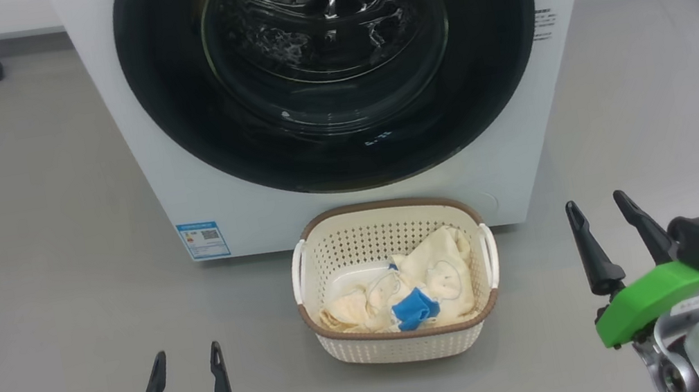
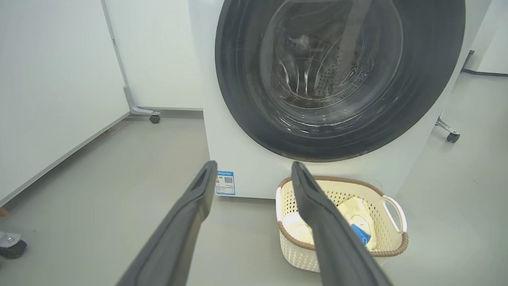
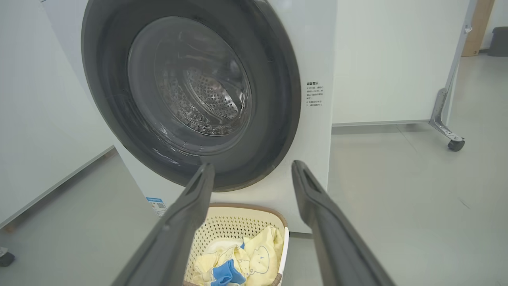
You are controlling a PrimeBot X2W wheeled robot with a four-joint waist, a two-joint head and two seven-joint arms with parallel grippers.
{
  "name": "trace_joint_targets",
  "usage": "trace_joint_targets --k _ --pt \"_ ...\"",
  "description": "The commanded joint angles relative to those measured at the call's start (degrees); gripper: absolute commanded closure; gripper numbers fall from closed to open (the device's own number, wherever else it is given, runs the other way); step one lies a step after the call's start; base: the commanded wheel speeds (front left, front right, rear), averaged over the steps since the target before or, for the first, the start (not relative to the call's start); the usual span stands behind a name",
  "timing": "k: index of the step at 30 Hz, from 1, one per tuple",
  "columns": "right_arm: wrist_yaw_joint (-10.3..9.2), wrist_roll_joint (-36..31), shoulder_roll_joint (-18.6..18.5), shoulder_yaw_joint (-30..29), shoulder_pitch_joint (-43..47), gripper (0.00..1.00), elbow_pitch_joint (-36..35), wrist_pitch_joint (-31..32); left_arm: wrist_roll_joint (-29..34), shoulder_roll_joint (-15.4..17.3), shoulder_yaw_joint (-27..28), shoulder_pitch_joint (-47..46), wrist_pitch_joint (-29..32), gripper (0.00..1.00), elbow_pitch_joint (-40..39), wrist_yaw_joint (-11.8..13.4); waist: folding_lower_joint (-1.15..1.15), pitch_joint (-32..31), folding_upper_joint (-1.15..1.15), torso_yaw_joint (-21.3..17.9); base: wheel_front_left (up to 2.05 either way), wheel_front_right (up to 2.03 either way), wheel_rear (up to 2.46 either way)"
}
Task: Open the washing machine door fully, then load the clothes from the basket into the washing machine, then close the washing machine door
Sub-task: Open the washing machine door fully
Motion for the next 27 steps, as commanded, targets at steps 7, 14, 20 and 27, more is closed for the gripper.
trace_joint_targets --k 7,14,20,27 --pt "-0.17 -0.16 -0.59 0.95 -3.08 0.00 -1.63 0.10 0.81 0.16 1.67 -2.99 -0.81 0.00 -1.74 0.12 0.00 -0.17 0.00 -0.09 1.23 1.23 -2.46" --pt "-0.17 -0.02 -0.59 1.06 -3.22 0.00 -1.40 0.01 0.98 0.16 1.65 -3.13 -0.81 0.00 -1.64 0.06 0.00 -0.29 0.00 -0.12 1.23 1.23 -2.46" --pt "-0.17 0.08 -0.59 1.21 -3.33 0.00 -1.00 -0.06 0.42 0.16 1.75 -3.29 -0.81 0.00 -1.82 0.06 0.00 -0.34 0.00 -0.05 1.23 1.23 -2.46" --pt "-0.17 0.14 -0.59 1.40 -3.32 0.00 -0.68 -0.12 -0.25 0.18 1.83 -2.54 -0.81 0.00 -4.33 -0.24 0.00 -0.35 0.00 0.03 1.00 1.00 -2.00"
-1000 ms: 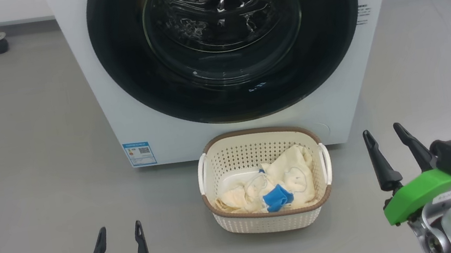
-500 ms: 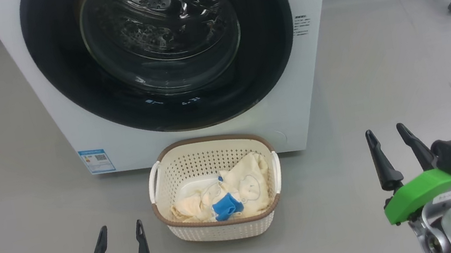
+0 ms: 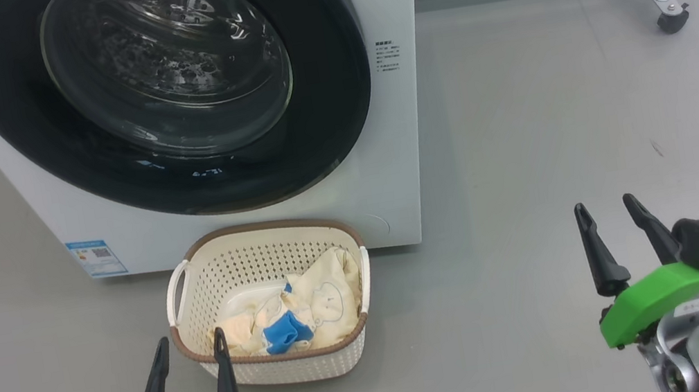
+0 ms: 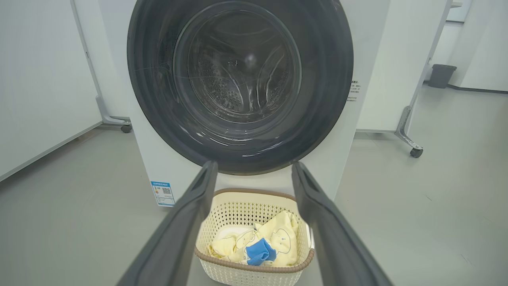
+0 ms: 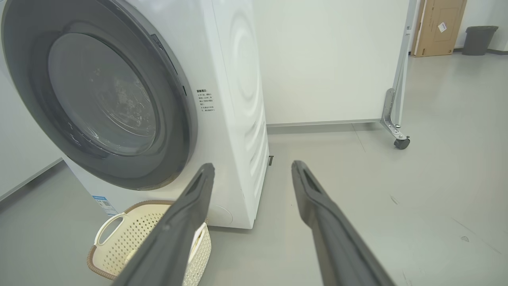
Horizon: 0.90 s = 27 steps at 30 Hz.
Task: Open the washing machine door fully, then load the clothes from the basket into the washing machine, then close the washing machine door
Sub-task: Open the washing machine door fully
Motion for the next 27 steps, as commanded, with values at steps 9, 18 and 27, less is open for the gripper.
trace_joint_targets --k 9,18,27 --pt "-0.17 0.35 -0.29 1.63 -3.30 0.00 -1.15 -0.45 1.10 0.51 2.21 -2.24 -0.80 0.00 -1.14 -0.47 0.00 -0.27 0.00 0.04 0.37 0.37 -0.75" --pt "-0.17 0.41 -0.29 1.59 -3.36 0.00 -1.12 -0.62 1.03 0.50 2.74 -2.28 -0.80 0.00 -1.15 0.04 0.00 -0.32 0.00 -0.08 0.00 0.00 0.00" --pt "-0.17 0.41 -0.29 1.35 -3.52 0.00 -1.13 -0.67 0.86 0.50 2.82 -2.31 -0.80 0.00 -1.17 0.28 0.00 -0.26 0.00 -0.37 0.00 0.00 0.00"
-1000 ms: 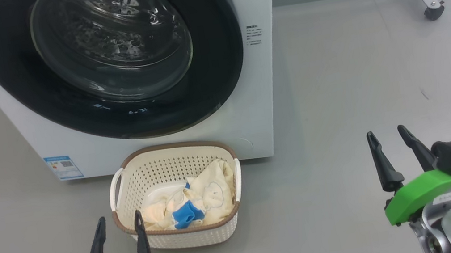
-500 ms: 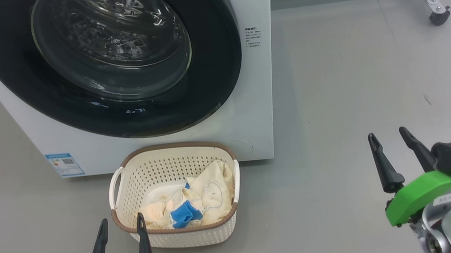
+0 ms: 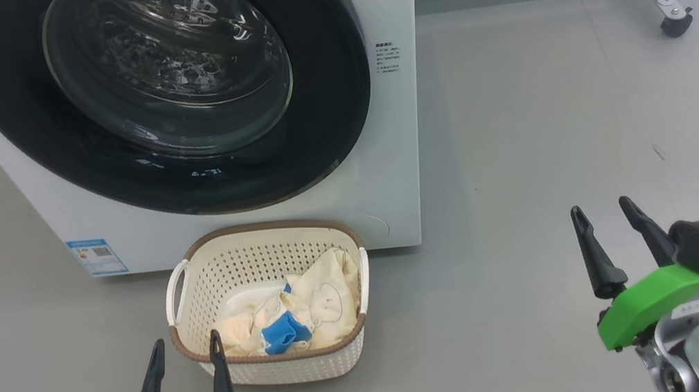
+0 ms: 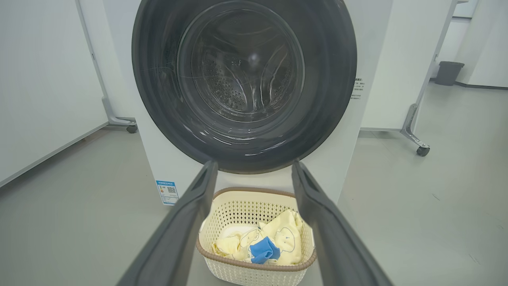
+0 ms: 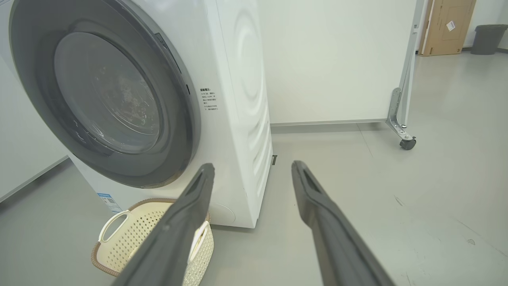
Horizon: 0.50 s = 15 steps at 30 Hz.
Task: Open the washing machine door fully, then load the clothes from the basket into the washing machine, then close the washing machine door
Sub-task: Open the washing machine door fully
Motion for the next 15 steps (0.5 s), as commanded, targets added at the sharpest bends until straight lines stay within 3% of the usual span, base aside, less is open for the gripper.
trace_joint_targets --k 1,15 --pt "-0.17 0.25 -0.19 1.00 -3.50 0.00 -1.72 -0.60 -0.07 0.54 2.14 -2.34 -0.80 0.00 -1.67 0.64 0.00 0.02 0.00 -0.01 0.00 0.00 0.00" --pt "-0.17 0.21 -0.19 1.10 -3.46 0.00 -1.90 -0.51 -0.50 0.53 1.66 -2.49 -0.80 0.00 -1.49 1.06 0.00 0.52 0.00 0.27 0.00 0.00 0.00"
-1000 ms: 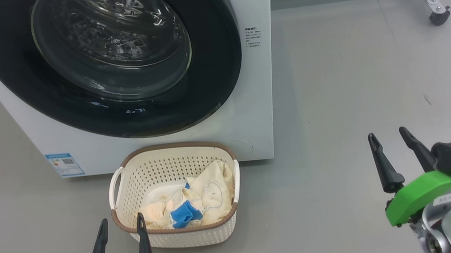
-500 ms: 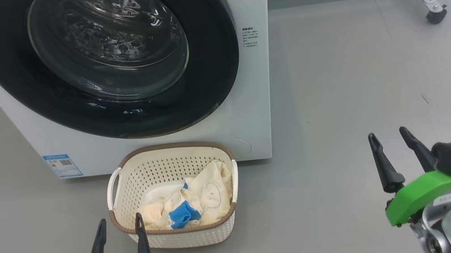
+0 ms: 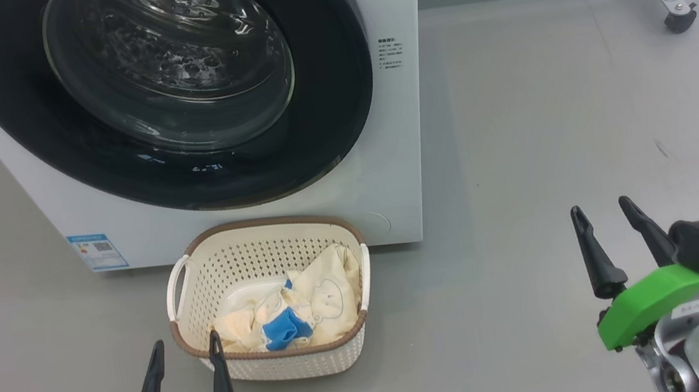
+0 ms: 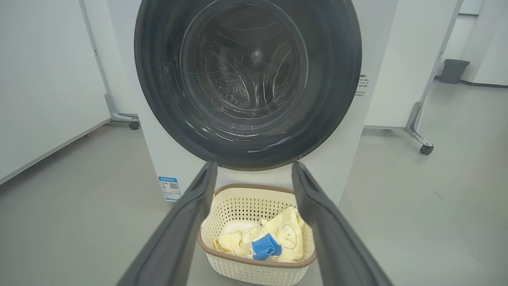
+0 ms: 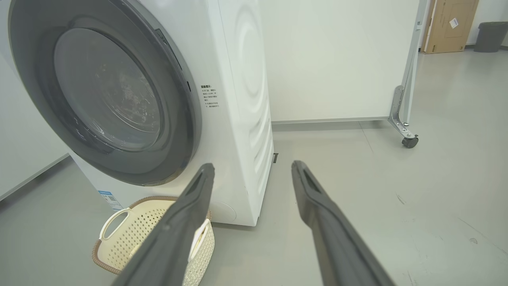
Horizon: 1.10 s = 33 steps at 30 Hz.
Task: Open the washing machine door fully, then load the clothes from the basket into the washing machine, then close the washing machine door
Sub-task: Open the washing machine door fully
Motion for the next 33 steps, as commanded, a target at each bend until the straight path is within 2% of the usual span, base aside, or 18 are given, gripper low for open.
trace_joint_targets --k 1,10,11,12,19,23,26,27,29,33 --pt "-0.17 0.23 -0.19 1.10 -3.44 0.00 -1.91 -0.50 -0.27 0.53 1.83 -2.49 -0.80 0.00 -1.60 0.49 0.00 0.01 0.00 0.04 0.00 0.00 0.00" --pt "-0.17 0.30 -0.19 1.29 -3.31 0.00 -1.89 -0.56 -0.18 0.53 1.79 -2.38 -0.80 0.00 -1.59 0.52 0.00 0.13 0.00 0.20 0.00 0.00 0.00" --pt "-0.17 0.55 -0.19 1.50 -3.30 0.33 -1.90 -0.55 -0.17 0.53 1.79 -2.36 -0.80 0.00 -1.59 0.50 0.00 0.14 0.00 0.22 0.00 0.00 0.00" --pt "-0.17 0.96 -0.19 1.75 -3.29 1.00 -1.96 -0.58 -0.18 0.53 1.79 -2.34 -0.80 0.00 -1.59 0.49 0.00 0.16 0.00 0.25 0.00 0.00 0.00" --pt "-0.17 1.29 -0.19 2.21 -3.20 1.00 -2.78 -1.03 -0.24 0.53 1.85 -2.37 -0.80 0.00 -1.58 0.42 0.00 0.42 0.00 0.40 0.00 0.00 0.00" --pt "-0.17 4.96 -0.19 2.66 -3.05 1.00 -2.80 -1.16 -0.35 0.53 1.74 -2.51 -0.80 0.00 -1.56 0.39 0.00 0.68 0.00 0.65 0.00 0.00 0.00" --pt "-0.17 14.63 -0.19 3.46 -2.82 1.00 -2.21 -1.22 -0.47 0.53 1.55 -2.66 -0.80 0.00 -1.53 0.40 0.00 0.98 0.00 0.97 0.00 0.00 0.00" --pt "-0.17 14.63 -0.19 3.46 -2.82 1.00 -2.21 -1.22 -0.47 0.53 1.55 -2.66 -0.80 0.00 -1.53 0.40 0.00 0.98 0.00 0.97 0.00 0.00 0.00" --pt "-0.17 21.28 -0.19 3.56 -2.95 1.00 -1.28 -1.19 -0.58 0.53 1.31 -2.87 -0.80 0.00 -1.55 0.37 0.00 1.46 0.00 1.33 0.00 0.00 0.00" --pt "-0.17 38.92 -0.19 3.69 -4.62 1.00 -0.40 -0.16 -0.76 0.53 1.01 -3.64 -0.80 0.00 -1.85 0.38 0.00 3.26 0.00 1.96 0.00 0.00 0.00"
